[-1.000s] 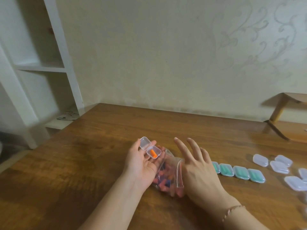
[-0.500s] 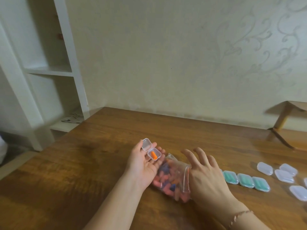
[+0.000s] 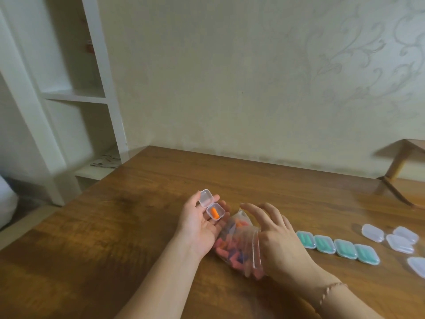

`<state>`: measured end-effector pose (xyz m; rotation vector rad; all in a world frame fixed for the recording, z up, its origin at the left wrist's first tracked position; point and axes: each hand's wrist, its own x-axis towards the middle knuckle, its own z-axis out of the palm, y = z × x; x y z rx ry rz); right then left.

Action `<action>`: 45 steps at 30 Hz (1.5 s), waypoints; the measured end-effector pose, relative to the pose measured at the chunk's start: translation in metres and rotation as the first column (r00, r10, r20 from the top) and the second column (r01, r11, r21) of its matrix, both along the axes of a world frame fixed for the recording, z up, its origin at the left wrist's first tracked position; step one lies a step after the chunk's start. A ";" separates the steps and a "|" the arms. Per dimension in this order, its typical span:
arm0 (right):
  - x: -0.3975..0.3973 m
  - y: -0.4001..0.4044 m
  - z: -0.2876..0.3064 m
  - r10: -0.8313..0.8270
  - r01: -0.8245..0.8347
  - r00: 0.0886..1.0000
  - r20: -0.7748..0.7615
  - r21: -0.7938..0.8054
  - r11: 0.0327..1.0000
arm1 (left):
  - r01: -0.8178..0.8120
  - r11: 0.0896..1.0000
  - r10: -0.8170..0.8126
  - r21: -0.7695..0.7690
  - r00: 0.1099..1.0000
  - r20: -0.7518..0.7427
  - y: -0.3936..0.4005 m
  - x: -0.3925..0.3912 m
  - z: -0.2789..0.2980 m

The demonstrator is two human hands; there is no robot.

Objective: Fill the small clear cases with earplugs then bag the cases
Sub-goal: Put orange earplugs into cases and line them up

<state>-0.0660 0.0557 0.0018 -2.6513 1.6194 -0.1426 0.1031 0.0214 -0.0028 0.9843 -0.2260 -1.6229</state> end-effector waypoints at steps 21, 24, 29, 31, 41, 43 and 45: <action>0.021 -0.010 -0.001 0.198 -0.169 0.973 0.121 -0.214 0.962 | -0.003 1.000 0.006 0.026 0.993 -0.116 0.001 0.000 -0.001; 0.020 -0.008 -0.005 0.209 -0.148 0.960 0.187 -0.293 0.945 | 0.000 1.000 0.003 0.020 0.994 -0.111 0.001 -0.001 -0.002; 0.018 -0.023 -0.012 0.184 -0.180 0.983 -0.025 -0.368 0.912 | 0.001 1.000 0.002 0.020 0.991 -0.134 0.002 0.000 -0.004; 0.017 -0.023 -0.013 0.206 -0.191 0.978 0.012 -0.321 0.928 | 0.015 1.000 -0.012 0.024 0.992 -0.123 0.002 -0.001 -0.004; 0.011 -0.013 -0.005 0.012 -0.051 0.951 0.310 0.117 0.992 | 0.005 1.000 -0.004 0.019 0.996 -0.094 0.000 -0.003 -0.004; 0.004 -0.014 -0.010 -0.085 0.009 0.901 0.424 0.178 0.984 | -0.003 1.000 0.004 0.013 0.996 -0.086 0.000 -0.004 -0.005; 0.001 -0.014 -0.013 -0.126 0.046 0.904 0.409 0.198 0.979 | -0.005 1.000 0.005 0.010 0.998 -0.070 0.000 -0.005 -0.004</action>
